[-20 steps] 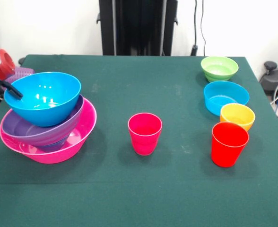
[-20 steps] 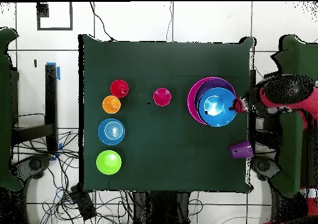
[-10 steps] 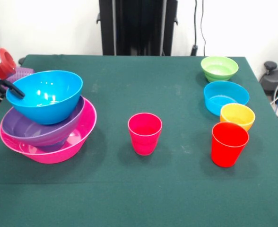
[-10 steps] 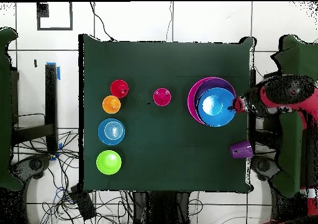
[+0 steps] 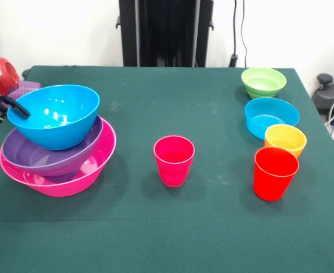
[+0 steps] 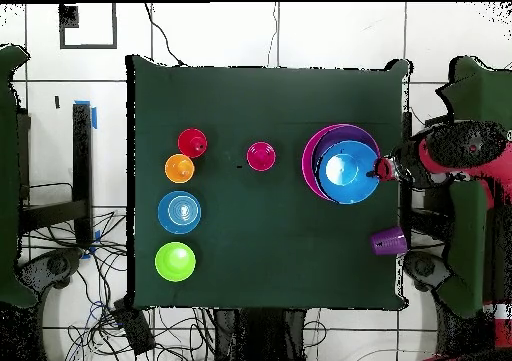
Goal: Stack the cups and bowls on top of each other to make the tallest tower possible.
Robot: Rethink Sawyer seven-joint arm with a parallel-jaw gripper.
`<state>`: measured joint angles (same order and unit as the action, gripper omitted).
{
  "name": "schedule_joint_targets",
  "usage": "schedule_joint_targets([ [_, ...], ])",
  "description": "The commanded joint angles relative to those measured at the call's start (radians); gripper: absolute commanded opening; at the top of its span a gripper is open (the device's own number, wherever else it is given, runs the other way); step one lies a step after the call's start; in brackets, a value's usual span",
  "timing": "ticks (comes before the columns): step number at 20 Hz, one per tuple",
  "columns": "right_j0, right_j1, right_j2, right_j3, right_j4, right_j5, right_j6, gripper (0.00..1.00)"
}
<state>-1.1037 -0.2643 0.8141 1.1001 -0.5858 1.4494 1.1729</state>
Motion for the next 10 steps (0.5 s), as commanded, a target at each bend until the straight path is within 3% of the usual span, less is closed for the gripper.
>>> schedule_joint_targets([
  [1,0.049,0.007,0.000,0.011,-0.018,-0.052,-0.231,0.00],
  [10,0.051,0.004,-0.007,-0.002,-0.039,-0.045,-0.258,0.00],
])
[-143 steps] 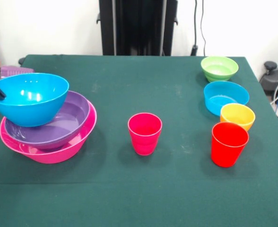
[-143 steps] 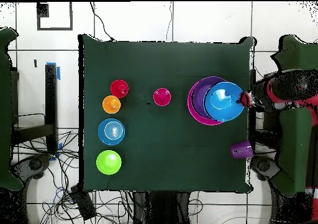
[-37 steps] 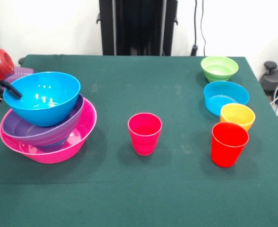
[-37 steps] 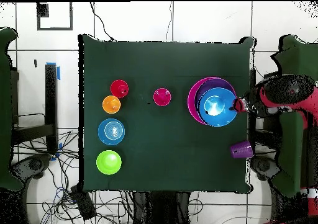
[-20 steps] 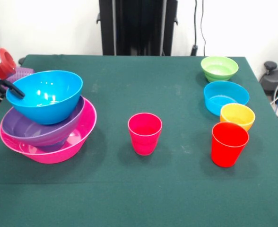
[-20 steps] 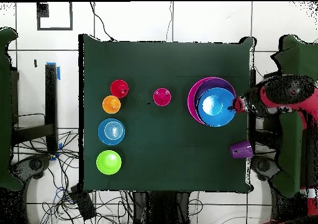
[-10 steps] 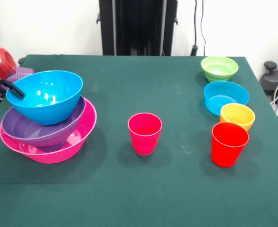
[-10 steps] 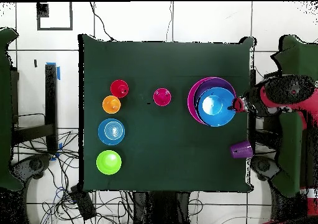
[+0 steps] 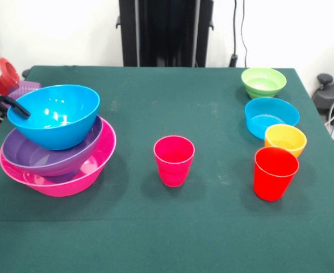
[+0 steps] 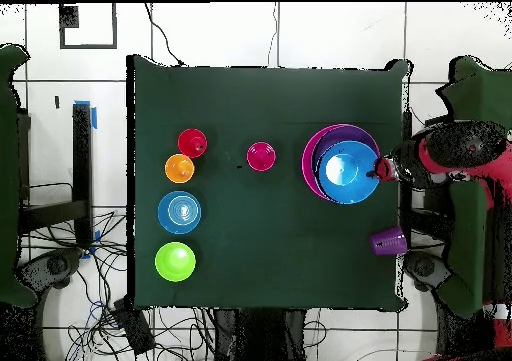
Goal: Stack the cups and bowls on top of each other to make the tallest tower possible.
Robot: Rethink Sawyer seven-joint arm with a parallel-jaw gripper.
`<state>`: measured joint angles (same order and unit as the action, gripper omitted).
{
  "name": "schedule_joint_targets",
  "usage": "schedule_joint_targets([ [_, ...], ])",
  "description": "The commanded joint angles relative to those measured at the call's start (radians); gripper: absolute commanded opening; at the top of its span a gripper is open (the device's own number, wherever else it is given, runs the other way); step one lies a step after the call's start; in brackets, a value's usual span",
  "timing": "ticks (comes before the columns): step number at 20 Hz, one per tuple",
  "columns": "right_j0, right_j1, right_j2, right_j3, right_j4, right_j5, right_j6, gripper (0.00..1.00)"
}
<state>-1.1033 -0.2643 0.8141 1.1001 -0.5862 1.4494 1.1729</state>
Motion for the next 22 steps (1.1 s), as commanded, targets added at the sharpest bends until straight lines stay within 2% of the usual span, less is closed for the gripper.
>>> schedule_joint_targets([
  [1,0.054,0.007,-0.006,-0.013,-0.040,-0.040,-0.263,0.00],
  [22,0.057,0.011,-0.008,-0.019,-0.045,-0.040,-0.260,0.00],
])
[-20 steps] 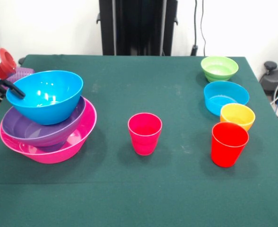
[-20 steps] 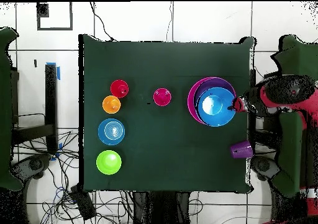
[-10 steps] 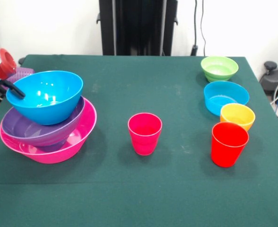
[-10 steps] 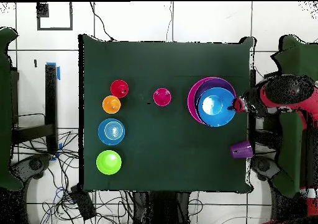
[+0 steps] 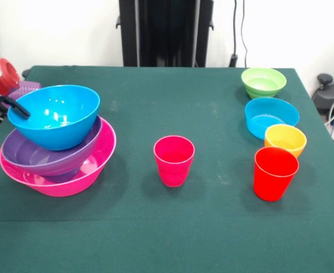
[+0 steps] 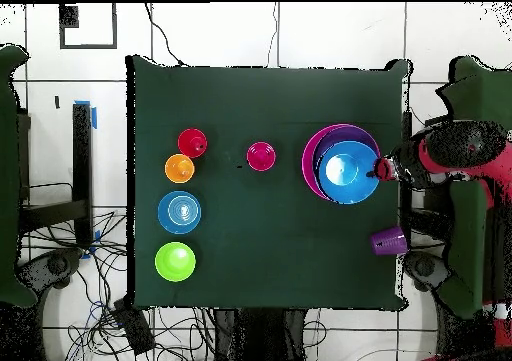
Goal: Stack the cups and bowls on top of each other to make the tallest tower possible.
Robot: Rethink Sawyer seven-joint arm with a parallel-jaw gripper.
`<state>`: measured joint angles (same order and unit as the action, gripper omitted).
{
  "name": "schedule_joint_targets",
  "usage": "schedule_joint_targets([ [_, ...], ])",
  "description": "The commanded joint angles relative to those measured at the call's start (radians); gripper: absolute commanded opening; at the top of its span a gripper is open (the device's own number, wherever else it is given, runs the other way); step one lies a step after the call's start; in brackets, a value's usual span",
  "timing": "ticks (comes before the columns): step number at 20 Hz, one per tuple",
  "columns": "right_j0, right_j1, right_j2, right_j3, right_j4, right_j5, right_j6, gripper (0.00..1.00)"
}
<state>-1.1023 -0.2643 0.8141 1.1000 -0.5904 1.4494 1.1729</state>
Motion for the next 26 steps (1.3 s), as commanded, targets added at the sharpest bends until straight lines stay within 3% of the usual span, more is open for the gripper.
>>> schedule_joint_targets([
  [1,0.056,0.011,-0.007,-0.019,-0.042,-0.042,-0.262,0.00],
  [5,0.062,0.008,-0.018,-0.025,-0.045,-0.027,-0.245,0.00],
  [6,0.064,0.008,-0.020,-0.028,-0.045,-0.022,-0.237,1.00],
  [26,0.064,0.013,-0.007,-0.028,-0.038,-0.057,-0.231,1.00],
])
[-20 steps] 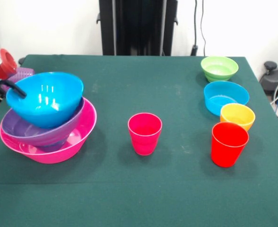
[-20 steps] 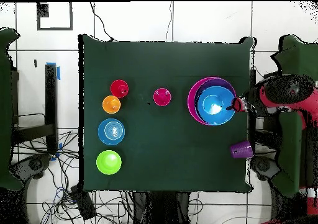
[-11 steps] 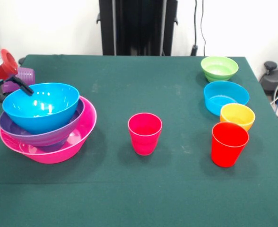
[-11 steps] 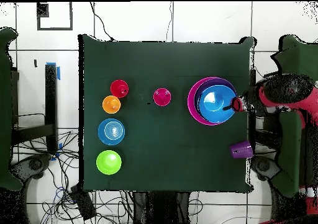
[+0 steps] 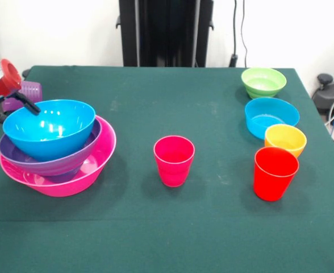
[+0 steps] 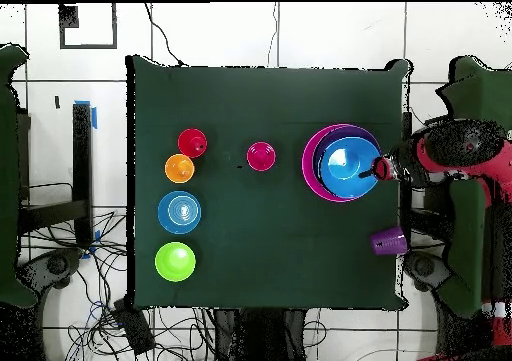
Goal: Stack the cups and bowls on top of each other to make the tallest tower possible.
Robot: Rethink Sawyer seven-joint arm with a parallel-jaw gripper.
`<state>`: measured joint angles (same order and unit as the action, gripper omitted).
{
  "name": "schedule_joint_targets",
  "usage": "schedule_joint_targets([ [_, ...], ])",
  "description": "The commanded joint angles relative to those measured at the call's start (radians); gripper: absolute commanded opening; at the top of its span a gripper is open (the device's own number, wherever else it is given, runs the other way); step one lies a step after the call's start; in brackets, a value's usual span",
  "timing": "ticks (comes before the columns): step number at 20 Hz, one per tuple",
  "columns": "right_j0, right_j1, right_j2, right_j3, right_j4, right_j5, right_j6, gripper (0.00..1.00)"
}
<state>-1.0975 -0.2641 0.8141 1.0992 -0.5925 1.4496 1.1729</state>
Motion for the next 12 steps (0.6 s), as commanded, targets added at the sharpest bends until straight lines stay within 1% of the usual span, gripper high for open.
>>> schedule_joint_targets([
  [1,0.059,0.011,-0.008,-0.025,-0.036,-0.057,-0.230,1.00],
  [7,0.058,-0.003,-0.015,-0.014,-0.031,-0.044,-0.208,1.00],
  [12,0.052,-0.023,-0.013,0.007,-0.030,-0.039,-0.217,1.00],
])
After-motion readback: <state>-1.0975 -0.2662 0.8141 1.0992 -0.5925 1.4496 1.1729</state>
